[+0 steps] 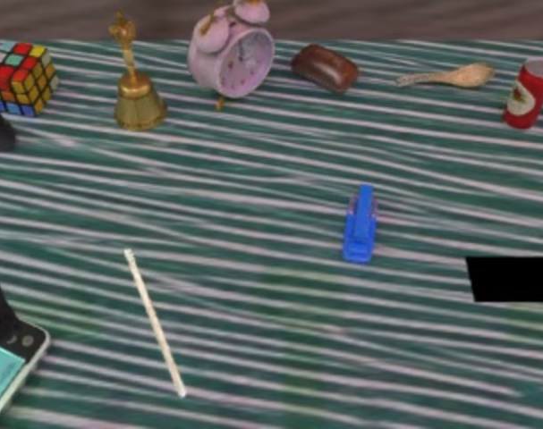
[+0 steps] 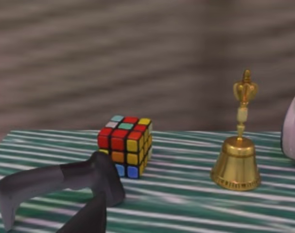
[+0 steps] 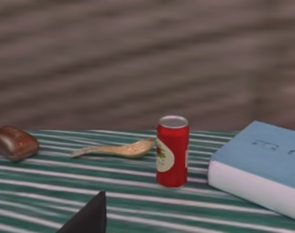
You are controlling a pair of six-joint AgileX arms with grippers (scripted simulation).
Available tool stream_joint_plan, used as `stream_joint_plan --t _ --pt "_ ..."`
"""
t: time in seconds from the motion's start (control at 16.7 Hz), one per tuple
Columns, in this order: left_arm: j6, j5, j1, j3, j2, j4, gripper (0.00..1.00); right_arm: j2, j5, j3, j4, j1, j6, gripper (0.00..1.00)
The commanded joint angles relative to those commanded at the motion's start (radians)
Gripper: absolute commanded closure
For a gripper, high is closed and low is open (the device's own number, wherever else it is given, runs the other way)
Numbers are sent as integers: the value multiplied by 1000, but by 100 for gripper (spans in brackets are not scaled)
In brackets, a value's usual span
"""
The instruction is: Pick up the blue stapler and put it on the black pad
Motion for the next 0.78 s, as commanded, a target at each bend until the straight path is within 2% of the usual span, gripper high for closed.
stream_joint_plan --t 0.18,0.36,0.54,0.78 --pt "0 0 0 0 0 0 0 8 2 9 -6 1 3 0" --pt "0 0 0 0 0 0 0 87 23 96 -64 7 31 0" --pt "0 0 0 0 0 0 0 243 64 279 -176 19 86 0" --pt "0 0 0 0 0 0 0 548 131 658 -390 45 185 0"
